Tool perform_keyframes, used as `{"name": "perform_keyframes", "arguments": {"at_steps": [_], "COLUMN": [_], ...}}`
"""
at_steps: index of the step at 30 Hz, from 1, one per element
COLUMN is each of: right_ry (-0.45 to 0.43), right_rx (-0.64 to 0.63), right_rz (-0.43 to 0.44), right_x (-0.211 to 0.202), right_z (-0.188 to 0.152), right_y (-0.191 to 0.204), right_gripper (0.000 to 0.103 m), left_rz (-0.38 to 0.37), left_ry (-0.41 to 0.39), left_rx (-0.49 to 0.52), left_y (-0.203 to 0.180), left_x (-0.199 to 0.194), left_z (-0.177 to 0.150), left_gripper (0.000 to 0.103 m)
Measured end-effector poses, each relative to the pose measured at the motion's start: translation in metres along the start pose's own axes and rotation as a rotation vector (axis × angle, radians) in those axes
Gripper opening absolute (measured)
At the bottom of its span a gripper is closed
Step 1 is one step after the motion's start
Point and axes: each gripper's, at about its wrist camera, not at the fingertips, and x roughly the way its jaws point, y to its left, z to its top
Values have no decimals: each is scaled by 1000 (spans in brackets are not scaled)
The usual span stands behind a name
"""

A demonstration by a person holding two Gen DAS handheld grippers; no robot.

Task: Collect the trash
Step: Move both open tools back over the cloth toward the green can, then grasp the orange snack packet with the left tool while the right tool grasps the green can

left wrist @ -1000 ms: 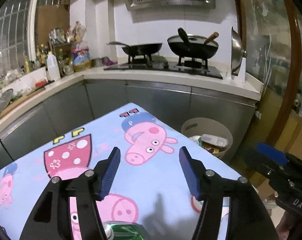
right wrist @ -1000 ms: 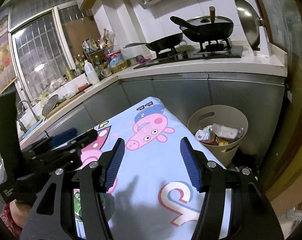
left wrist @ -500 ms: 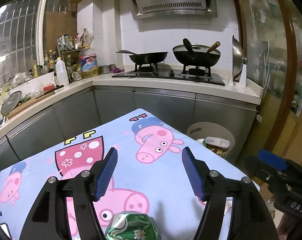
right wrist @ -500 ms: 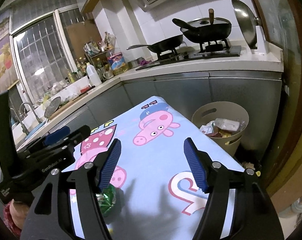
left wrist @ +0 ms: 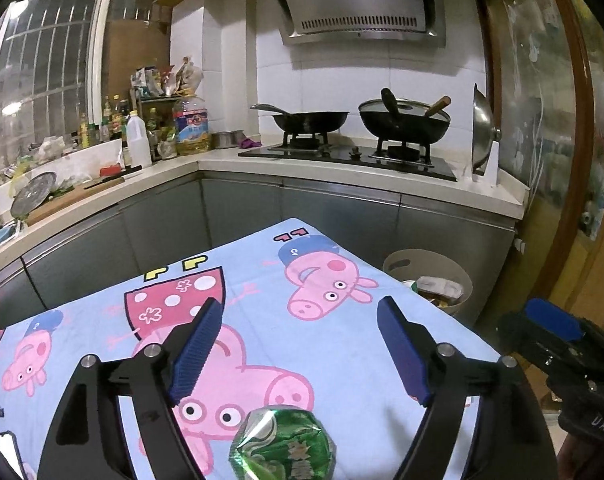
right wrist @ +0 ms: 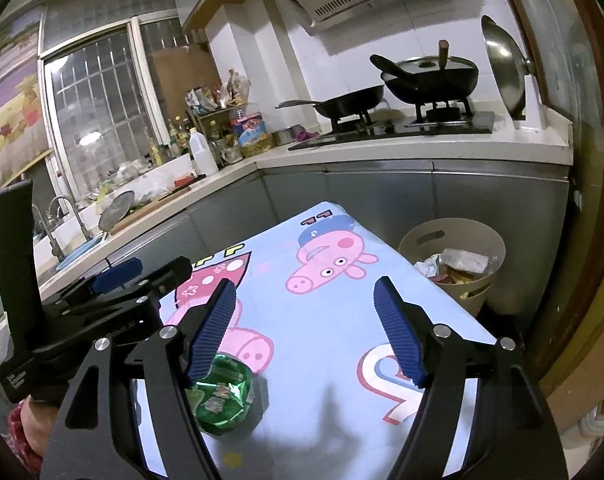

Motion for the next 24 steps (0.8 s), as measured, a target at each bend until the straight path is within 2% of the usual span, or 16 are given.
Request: {"name": "perform_keyframes", "arguments": {"at_steps": [7, 9, 13, 16, 24], "right_ry": [-3, -3, 18, 41, 83], "right_rx": [-1, 3, 4, -1, -31], "right_rz": [9, 11, 26, 41, 71], "right_x": [-2, 0, 8, 15, 29], "right_z": [-2, -4, -8, -13, -23], "right_y": [5, 6, 9, 16, 34], "right_gripper": [72, 79, 80, 81, 82], "left_rz": [23, 36, 53, 71, 159], "left_ry": [8, 11, 7, 8, -2], "left_rx": [-19, -19, -35, -61, -116], "left_y": [13, 16, 26, 38, 74], "left_x": [-3, -4, -8, -12, -22], "left_z": [-8, -11, -16, -21, -30], "left_gripper": [83, 84, 95, 97, 99]}}
